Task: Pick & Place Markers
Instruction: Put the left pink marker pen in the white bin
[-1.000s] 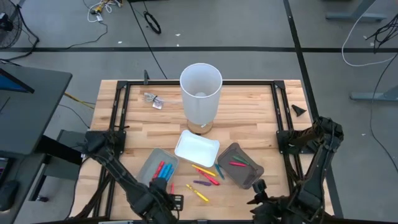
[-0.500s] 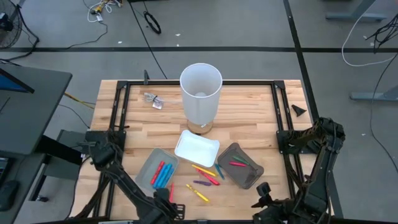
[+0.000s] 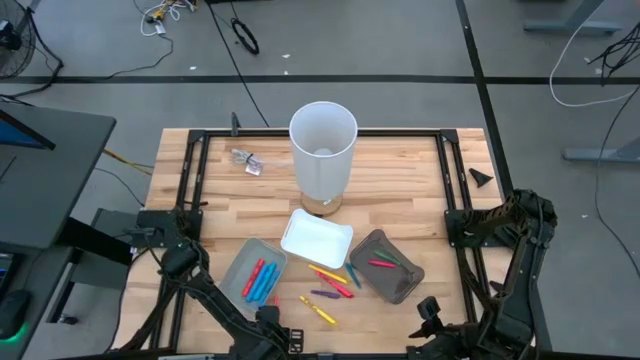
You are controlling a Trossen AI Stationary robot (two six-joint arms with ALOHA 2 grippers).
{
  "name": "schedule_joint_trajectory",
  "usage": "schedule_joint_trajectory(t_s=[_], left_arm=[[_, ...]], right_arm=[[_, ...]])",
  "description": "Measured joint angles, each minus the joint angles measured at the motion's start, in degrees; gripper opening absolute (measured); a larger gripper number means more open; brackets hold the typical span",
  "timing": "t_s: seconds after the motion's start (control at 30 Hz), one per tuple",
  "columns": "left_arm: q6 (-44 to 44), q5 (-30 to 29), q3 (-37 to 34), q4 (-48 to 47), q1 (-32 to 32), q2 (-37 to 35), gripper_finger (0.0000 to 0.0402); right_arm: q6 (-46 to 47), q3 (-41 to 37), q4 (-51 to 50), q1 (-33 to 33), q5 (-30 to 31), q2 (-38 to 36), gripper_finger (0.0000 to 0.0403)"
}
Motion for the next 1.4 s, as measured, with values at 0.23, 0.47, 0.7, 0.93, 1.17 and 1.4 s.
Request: schedule_joint_trajectory(t_s=[0.23, 0.47, 0.7, 0.93, 1.17, 1.4], left_arm=[[0.0, 0.0, 0.2, -0.4, 0.0, 1.1, 0.0177], [0.9, -0.1, 0.2, -0.2, 0.0, 1.2, 0.0177], [2.5, 0.0, 0.1, 0.0, 0.0, 1.2, 0.0148], [4.2, 0.0, 0.0, 1.1, 0.0, 1.2, 0.0061], [5.8, -2.2, 2.8, 0.5, -0.1, 1.8, 0.0053], [10.2, -4.9, 8.4, -4.0, 0.6, 1.8, 0.0055]], right_arm=[[0.7, 0.0, 0.0, 0.2, 0.1, 0.0, 0.0137], [0.7, 0.0, 0.0, 0.2, 0.1, 0.0, 0.0137], [0.7, 0.0, 0.3, 0.2, 0.1, 0.0, 0.0137], [0.5, 0.0, 0.4, 0.2, 0.1, 0.0, 0.0137], [0.4, 0.0, 0.4, 0.2, 0.1, 0.0, 0.0137], [0.3, 0.0, 0.3, 0.2, 0.1, 0.0, 0.0137]])
